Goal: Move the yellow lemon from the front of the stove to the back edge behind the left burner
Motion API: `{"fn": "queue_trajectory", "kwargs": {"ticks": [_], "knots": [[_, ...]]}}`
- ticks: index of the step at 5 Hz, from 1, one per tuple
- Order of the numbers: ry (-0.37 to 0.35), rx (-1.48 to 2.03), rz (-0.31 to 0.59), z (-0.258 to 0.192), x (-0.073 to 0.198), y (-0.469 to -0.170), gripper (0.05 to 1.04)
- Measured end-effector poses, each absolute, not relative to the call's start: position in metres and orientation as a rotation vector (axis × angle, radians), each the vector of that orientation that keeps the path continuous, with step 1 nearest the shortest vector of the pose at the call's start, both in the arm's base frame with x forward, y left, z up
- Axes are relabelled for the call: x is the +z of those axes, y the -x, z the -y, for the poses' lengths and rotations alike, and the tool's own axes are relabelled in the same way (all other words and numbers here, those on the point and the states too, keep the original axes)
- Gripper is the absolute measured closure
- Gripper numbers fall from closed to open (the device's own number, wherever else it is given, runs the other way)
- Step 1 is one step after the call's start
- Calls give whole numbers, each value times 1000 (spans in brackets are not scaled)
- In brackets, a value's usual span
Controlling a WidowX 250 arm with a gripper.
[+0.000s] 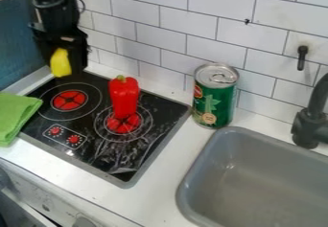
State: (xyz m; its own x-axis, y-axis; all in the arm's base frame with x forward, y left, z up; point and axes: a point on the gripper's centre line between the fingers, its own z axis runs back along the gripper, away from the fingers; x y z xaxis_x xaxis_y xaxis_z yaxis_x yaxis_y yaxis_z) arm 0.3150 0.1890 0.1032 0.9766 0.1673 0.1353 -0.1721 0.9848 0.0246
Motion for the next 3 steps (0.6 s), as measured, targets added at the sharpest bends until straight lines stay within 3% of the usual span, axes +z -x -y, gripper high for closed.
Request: {"fn": "queue_trajectory", "kwargs": {"ticks": [3], "knots": [[-24, 205, 26, -215, 60, -348, 256]]}}
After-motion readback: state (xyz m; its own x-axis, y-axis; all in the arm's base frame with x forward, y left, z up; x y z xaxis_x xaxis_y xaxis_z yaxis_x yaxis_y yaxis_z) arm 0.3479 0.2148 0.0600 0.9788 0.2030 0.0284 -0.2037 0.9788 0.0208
